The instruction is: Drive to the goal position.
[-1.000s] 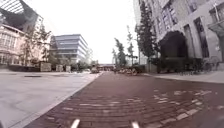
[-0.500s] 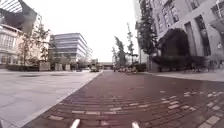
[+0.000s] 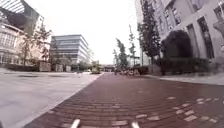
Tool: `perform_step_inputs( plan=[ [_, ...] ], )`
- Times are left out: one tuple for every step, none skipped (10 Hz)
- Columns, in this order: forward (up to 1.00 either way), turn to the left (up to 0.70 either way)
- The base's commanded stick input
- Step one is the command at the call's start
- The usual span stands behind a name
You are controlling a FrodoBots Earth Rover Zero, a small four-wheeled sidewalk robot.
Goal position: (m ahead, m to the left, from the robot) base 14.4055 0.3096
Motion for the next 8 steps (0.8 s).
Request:
perform_step_inputs(
  plan=[
    [0.70, 0.00],
    [0.70, 0.00],
    [0.70, 0.00],
    [0.70, 0.00],
    [0.70, 0.00],
    [0.70, 0.00],
    [0.70, 0.00],
    [0.70, 0.00]
  ],
)
